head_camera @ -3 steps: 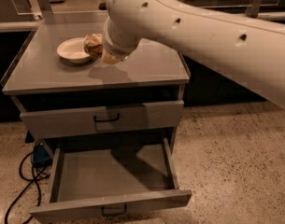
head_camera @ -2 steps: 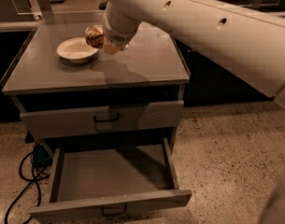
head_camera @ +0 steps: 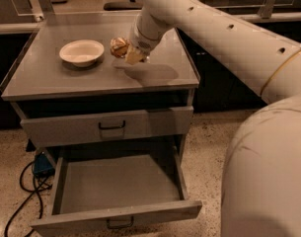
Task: Pick orange can from middle drawer and place on counter
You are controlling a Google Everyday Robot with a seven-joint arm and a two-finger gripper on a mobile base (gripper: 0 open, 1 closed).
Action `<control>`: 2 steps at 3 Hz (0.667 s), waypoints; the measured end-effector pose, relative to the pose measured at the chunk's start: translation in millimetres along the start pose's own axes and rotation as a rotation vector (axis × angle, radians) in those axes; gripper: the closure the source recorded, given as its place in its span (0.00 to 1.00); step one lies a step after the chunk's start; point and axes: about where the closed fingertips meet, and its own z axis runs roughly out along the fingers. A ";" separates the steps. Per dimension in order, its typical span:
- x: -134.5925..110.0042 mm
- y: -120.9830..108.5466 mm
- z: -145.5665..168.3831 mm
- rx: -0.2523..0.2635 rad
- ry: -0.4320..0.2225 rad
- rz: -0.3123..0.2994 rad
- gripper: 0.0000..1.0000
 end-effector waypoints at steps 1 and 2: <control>1.2 -0.6 7.4 -0.009 -0.006 0.009 0.81; 1.2 -0.5 7.4 -0.009 -0.006 0.009 0.57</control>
Offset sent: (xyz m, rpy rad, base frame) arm 0.0041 0.0018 -0.0059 0.0092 0.0109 -0.0003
